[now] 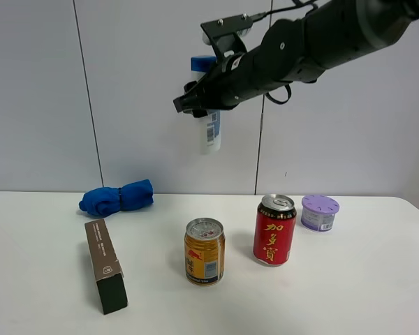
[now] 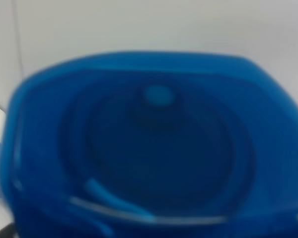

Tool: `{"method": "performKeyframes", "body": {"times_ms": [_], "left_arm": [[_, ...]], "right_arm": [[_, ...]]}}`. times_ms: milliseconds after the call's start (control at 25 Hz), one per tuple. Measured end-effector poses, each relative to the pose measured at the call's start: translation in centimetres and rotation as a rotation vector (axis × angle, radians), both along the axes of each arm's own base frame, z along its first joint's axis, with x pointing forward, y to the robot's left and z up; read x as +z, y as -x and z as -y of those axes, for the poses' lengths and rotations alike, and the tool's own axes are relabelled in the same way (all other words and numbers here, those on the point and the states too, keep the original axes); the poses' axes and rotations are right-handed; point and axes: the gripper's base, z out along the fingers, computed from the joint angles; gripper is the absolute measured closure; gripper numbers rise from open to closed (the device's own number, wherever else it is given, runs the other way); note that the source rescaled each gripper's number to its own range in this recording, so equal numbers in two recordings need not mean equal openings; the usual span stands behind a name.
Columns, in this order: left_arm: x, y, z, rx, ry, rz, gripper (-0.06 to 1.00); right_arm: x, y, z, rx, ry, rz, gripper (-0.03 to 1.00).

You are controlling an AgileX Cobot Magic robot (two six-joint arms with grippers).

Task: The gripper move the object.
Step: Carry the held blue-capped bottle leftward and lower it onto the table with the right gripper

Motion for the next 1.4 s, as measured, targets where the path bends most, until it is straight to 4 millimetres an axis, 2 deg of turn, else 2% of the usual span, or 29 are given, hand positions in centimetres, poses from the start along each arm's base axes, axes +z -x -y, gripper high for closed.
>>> {"method": "performKeyframes", "body": {"times_ms": [240,520,720,960,1240,1400], "left_arm": [[0.0,0.0,0.0,0.000,0.000,0.000,-0.06],[0.0,0.0,0.0,0.000,0.000,0.000,-0.06],[0.0,0.0,0.0,0.000,0.000,0.000,-0.06],[0.0,0.0,0.0,0.000,0.000,0.000,-0.06],[0.0,0.0,0.0,0.000,0.000,0.000,-0.06],[0.0,0.0,0.0,0.000,0.000,0.000,-0.06]], "right_arm": [[3.7,2.4,1.0,0.023,0.028,-0.004,0.97],[5.6,7.1,4.0,0.031,0.060,-0.007,0.97],[5.1,10.7,6.5,0.026,0.079,-0.040,0.97],[5.5,14.7,9.1,0.023,0.075,-0.029,0.97],[3.9,18.1,13.5,-0.069,0.050,-0.065,0.97],[2.0,19.4,15.7,-0.118,0.084,-0.070,0.97]]}}
